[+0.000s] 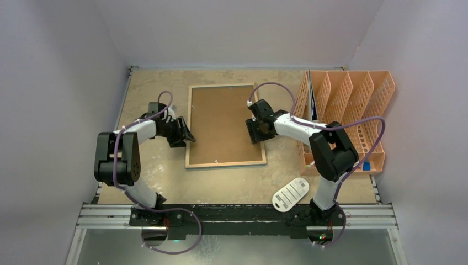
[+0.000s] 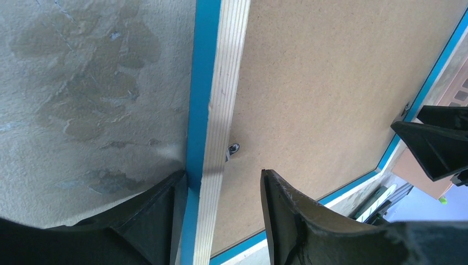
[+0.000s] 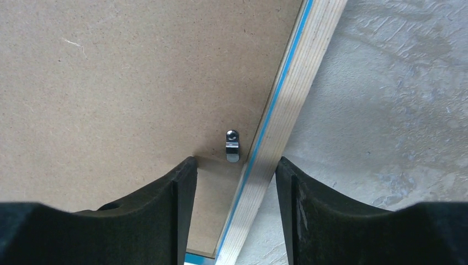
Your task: Put the photo into the frame
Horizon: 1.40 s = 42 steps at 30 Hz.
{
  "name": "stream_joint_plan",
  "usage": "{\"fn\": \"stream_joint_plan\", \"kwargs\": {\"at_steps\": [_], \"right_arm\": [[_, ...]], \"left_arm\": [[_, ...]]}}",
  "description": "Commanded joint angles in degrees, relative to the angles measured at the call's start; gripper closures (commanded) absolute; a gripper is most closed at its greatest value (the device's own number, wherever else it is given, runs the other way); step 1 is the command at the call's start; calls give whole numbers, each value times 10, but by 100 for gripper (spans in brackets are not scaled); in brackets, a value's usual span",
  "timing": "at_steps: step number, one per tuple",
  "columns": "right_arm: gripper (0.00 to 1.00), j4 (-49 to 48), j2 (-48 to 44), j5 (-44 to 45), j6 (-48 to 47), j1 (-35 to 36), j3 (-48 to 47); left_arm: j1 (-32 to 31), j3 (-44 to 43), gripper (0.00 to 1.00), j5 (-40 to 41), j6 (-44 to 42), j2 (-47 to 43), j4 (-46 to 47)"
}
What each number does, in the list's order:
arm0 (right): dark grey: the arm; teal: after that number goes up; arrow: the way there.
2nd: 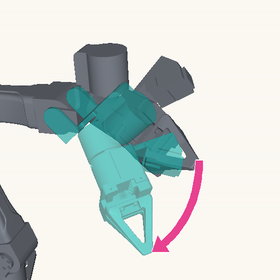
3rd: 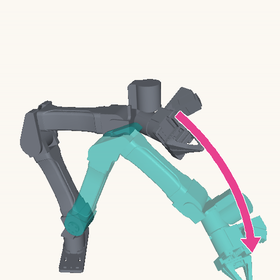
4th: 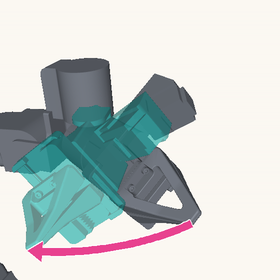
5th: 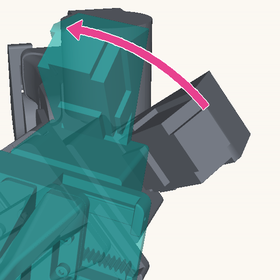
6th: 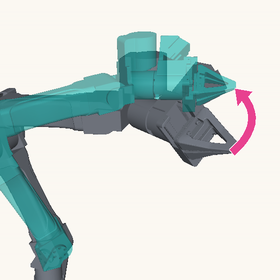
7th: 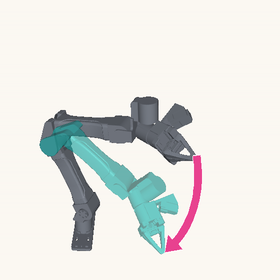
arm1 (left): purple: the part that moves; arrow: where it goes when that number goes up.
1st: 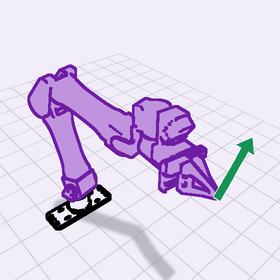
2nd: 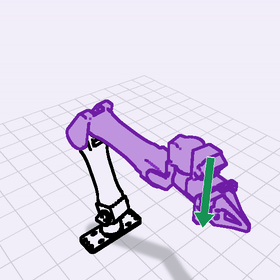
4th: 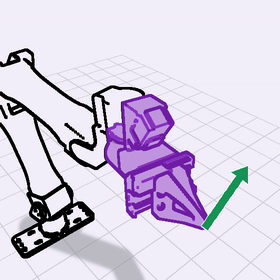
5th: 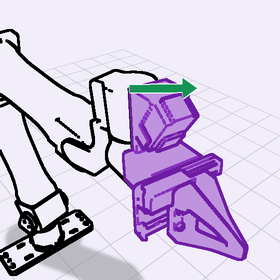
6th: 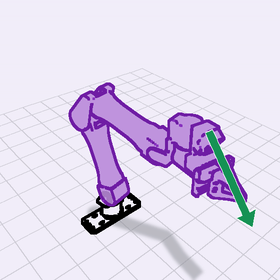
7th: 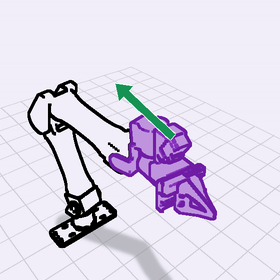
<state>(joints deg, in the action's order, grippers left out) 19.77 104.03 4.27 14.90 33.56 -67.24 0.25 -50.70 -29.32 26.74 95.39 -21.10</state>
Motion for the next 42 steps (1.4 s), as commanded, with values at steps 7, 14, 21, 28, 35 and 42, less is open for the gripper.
{"fn": "stream_joint_plan", "kwargs": {"at_steps": [7, 14, 21, 28, 35, 42], "right_arm": [[57, -29, 8, -1, 0, 9, -15], [57, -22, 29, 15, 14, 9, -35], [48, -5, 46, 25, 23, 8, -57], [59, -17, 36, 18, 3, 9, -44], [72, -10, 37, 10, 0, 9, -48], [80, -7, 45, 23, 3, 8, -60]], "left_arm": [[-3, 18, 49, -38, 2, 9, 34], [-3, 18, 50, -35, -3, 13, 33], [-3, 13, 50, -24, -11, 15, 22], [-3, 12, 50, -21, -13, 16, 20], [-3, 12, 50, -20, -13, 16, 21], [-3, 15, 50, -18, -13, 12, 21]]}}
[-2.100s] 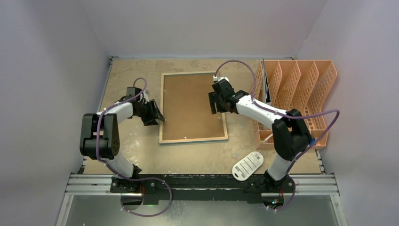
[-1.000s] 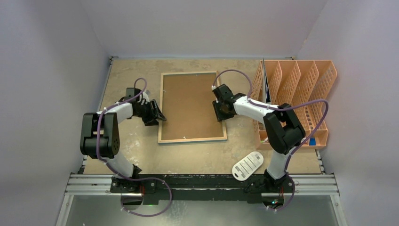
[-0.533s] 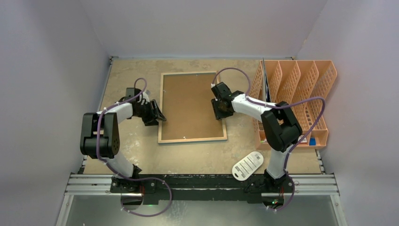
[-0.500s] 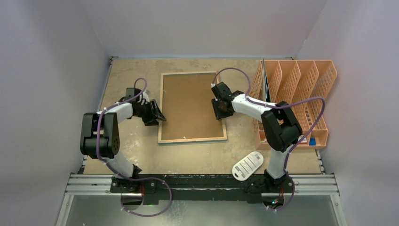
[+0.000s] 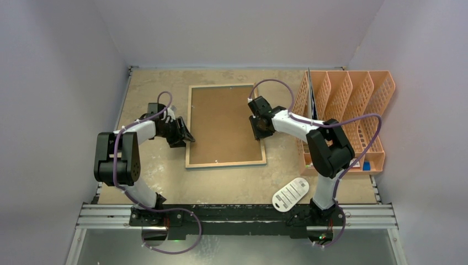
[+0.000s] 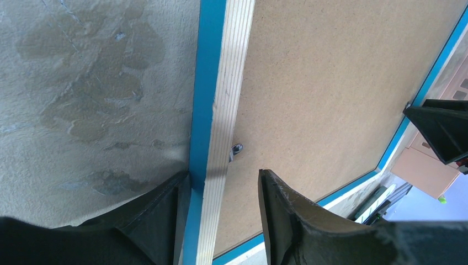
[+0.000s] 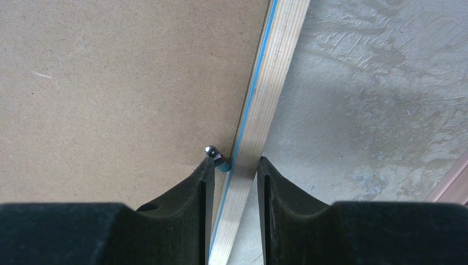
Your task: Put the photo into the frame
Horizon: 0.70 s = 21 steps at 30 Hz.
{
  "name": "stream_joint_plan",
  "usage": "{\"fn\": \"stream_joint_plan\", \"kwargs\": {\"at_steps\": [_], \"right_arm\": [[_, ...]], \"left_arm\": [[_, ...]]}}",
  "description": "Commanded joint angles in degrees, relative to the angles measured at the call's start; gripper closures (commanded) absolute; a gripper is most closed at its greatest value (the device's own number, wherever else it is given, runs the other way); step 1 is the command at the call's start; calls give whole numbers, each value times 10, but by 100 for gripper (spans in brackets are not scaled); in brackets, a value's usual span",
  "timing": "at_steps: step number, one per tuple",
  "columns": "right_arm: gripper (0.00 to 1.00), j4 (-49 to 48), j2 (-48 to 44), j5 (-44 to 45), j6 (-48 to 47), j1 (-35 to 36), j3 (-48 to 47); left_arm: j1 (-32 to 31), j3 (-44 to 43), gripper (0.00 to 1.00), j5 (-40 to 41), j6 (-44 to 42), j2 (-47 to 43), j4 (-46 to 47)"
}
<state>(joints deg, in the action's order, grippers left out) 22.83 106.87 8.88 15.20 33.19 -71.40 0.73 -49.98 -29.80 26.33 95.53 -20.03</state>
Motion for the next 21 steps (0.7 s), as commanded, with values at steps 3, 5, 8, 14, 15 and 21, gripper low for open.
{"fn": "stream_joint_plan", "kwargs": {"at_steps": [3, 5, 8, 14, 15, 21], "right_arm": [[83, -37, 19, -7, 2, 13, -24], [85, -34, 19, 1, 6, 13, -26], [89, -31, 19, 8, 11, 13, -32], [92, -33, 23, -24, 10, 13, -44], [92, -36, 23, -35, 10, 13, -42], [94, -46, 27, -82, 10, 20, -43]], "left_arm": [[-7, 8, 50, -12, -9, 11, 9], [-7, 8, 50, -12, -9, 10, 9], [-7, 14, 50, -26, -1, 9, 20], [-26, 20, 54, -42, 12, 6, 34], [-31, 19, 55, -43, 15, 6, 35], [-53, 17, 57, -37, 25, 9, 44]]}}
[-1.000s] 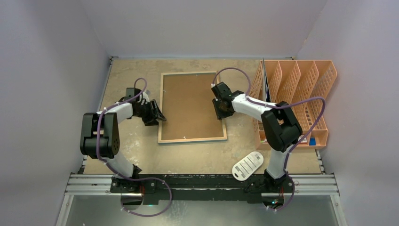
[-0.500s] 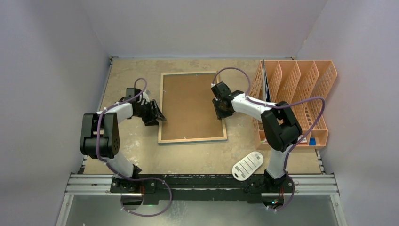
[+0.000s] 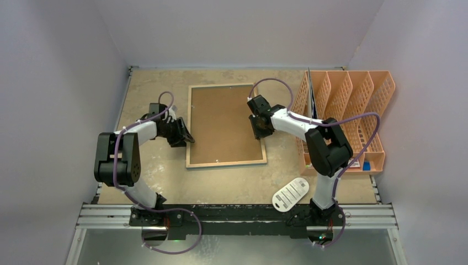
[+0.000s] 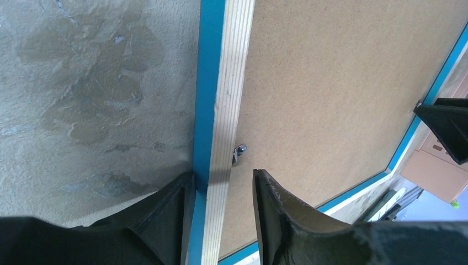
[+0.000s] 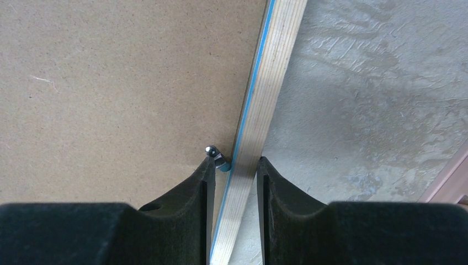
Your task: Put the photo into the frame
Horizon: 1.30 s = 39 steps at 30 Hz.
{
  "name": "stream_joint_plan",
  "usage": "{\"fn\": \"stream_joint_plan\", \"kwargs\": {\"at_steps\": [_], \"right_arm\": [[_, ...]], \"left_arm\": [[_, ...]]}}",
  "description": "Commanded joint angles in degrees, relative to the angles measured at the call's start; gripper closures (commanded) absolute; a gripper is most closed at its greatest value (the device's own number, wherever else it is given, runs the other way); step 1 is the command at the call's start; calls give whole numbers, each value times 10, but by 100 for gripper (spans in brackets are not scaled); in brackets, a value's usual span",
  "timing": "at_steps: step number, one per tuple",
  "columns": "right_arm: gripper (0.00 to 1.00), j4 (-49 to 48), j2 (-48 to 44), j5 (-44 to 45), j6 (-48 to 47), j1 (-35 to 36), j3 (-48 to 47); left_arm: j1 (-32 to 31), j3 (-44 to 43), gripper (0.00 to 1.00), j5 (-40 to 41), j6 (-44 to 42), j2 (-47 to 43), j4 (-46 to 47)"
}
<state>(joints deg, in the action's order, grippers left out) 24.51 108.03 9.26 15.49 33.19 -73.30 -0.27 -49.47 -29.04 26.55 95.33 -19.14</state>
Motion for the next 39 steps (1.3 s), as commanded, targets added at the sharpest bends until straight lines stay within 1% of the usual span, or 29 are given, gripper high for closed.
{"fn": "stream_joint_plan", "kwargs": {"at_steps": [1, 4, 10, 11, 12, 13, 14, 16, 17, 22, 25, 28, 30, 33, 38, 39], "right_arm": [[95, -63, 16, -88, 7, 22, -24], [100, -64, 15, -91, 7, 25, -23], [99, -65, 11, -89, 5, 25, -22], [86, -65, 11, -90, 1, 25, -22], [77, -63, 9, -96, -6, 25, -21], [70, -61, 6, -110, -7, 25, -19], [65, -61, 1, -125, -6, 25, -15], [60, -62, -3, -132, -14, 25, -12], [59, -61, -3, -135, -21, 25, -12], [59, -71, -3, -132, -42, 25, -7], [60, -72, -4, -138, -55, 25, -6], [65, -73, -9, -145, -66, 25, -3], [72, -73, -9, -142, -69, 25, -3], [87, -72, -6, -130, -68, 25, -8], [99, -67, 7, -99, -55, 26, -28], [100, -66, 9, -94, -53, 26, -32]], "left_arm": [[-44, 11, 57, -45, 23, 10, 35], [-48, 9, 57, -42, 23, 12, 34], [-50, 5, 57, -31, 22, 11, 28], [-50, 3, 57, -25, 19, 11, 22], [-49, 0, 56, -15, 17, 10, 17], [-49, -3, 57, -6, 14, 10, 12], [-49, -6, 56, 1, 11, 10, 6], [-49, -11, 56, 11, 7, 11, 0], [-49, -12, 56, 12, 7, 11, -1], [-49, -9, 56, 13, 10, 15, 2], [-49, -8, 56, 13, 10, 15, 2], [-49, -9, 56, 14, 10, 16, 3], [-49, -10, 56, 13, 9, 17, 4], [-49, -12, 56, 11, 9, 18, 5], [-49, -12, 56, 8, 7, 20, 6], [-49, -12, 56, 8, 7, 20, 4]]}}
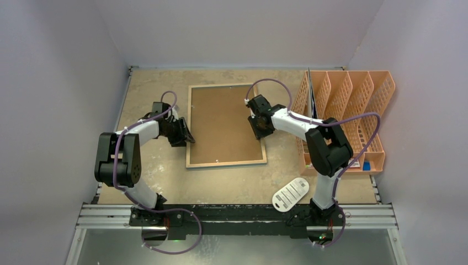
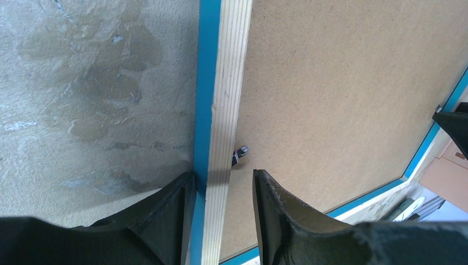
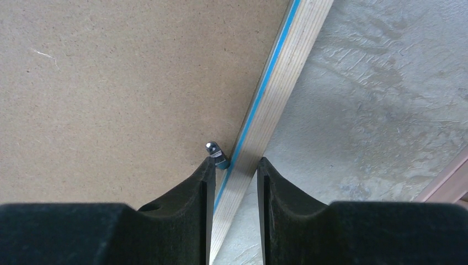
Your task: Put the photo into the frame
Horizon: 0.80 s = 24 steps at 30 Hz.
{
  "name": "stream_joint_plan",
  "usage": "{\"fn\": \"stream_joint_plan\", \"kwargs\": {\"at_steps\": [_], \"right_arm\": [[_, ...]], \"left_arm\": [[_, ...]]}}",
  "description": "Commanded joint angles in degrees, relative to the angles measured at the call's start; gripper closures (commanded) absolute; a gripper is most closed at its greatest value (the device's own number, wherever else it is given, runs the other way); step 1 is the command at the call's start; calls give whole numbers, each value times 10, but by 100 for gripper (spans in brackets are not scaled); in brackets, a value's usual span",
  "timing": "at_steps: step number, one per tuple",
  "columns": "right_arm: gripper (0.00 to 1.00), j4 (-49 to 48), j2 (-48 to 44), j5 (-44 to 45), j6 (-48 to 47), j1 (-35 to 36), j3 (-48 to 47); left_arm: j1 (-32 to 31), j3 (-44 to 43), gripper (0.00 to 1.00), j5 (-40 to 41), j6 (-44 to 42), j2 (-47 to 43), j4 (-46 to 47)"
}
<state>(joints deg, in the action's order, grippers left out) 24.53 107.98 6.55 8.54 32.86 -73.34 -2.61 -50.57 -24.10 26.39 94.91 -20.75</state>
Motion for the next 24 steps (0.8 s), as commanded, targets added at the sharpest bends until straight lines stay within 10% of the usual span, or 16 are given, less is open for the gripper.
{"fn": "stream_joint_plan", "kwargs": {"at_steps": [1, 24], "right_arm": [[100, -64, 11, -66, 18, 30, -35], [100, -43, 23, -8, 32, 71, -74]], "left_arm": [[-26, 0, 56, -42, 9, 24, 21], [-35, -5, 56, -65, 11, 30, 28]]}}
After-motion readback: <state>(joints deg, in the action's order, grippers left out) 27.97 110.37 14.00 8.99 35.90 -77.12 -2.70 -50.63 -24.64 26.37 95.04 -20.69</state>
